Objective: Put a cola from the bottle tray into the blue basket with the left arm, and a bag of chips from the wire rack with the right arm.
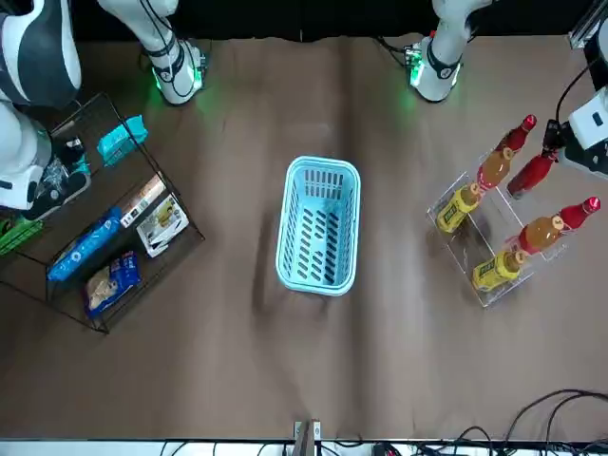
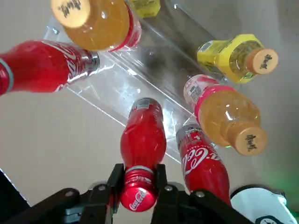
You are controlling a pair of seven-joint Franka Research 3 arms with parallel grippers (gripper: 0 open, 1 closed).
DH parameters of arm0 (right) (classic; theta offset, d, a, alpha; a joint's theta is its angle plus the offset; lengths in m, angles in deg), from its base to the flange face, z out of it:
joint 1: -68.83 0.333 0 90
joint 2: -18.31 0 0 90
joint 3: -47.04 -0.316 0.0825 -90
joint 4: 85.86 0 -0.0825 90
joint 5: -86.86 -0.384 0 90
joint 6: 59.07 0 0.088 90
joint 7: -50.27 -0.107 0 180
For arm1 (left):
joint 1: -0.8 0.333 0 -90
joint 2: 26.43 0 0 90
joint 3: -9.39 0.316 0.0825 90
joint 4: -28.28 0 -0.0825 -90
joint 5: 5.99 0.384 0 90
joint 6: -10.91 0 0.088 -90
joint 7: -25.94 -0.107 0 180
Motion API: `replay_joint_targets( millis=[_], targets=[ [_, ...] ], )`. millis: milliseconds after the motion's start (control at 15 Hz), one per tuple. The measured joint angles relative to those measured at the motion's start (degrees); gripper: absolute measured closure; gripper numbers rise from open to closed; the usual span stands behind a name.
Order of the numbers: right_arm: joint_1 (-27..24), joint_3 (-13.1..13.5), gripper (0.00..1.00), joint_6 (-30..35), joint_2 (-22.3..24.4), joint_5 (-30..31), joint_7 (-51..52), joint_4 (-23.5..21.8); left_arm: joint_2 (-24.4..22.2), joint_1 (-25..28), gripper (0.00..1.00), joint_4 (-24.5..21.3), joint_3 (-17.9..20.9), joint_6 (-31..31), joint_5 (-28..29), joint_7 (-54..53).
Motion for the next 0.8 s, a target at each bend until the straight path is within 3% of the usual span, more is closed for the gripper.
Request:
replay_joint_targets(
  millis=[400,600,800],
  targets=[
    [-0.03,0.05,0.99,-0.15,-0.01,0.17,1.66,0.6,-0.08,-0.61,0.68,6.77,-0.43,-4.6,0.0,0.07],
    [-0.25,0.18,0.99,-0.17,-0.03,0.2,4.56,2.0,-0.37,-1.22,0.68,13.08,-2.06,-12.37,-0.03,2.76],
    [-0.43,0.24,0.99,2.59,0.02,0.19,6.82,6.53,-0.81,-1.33,0.68,18.92,-6.79,-20.6,-0.09,9.54]
  ],
)
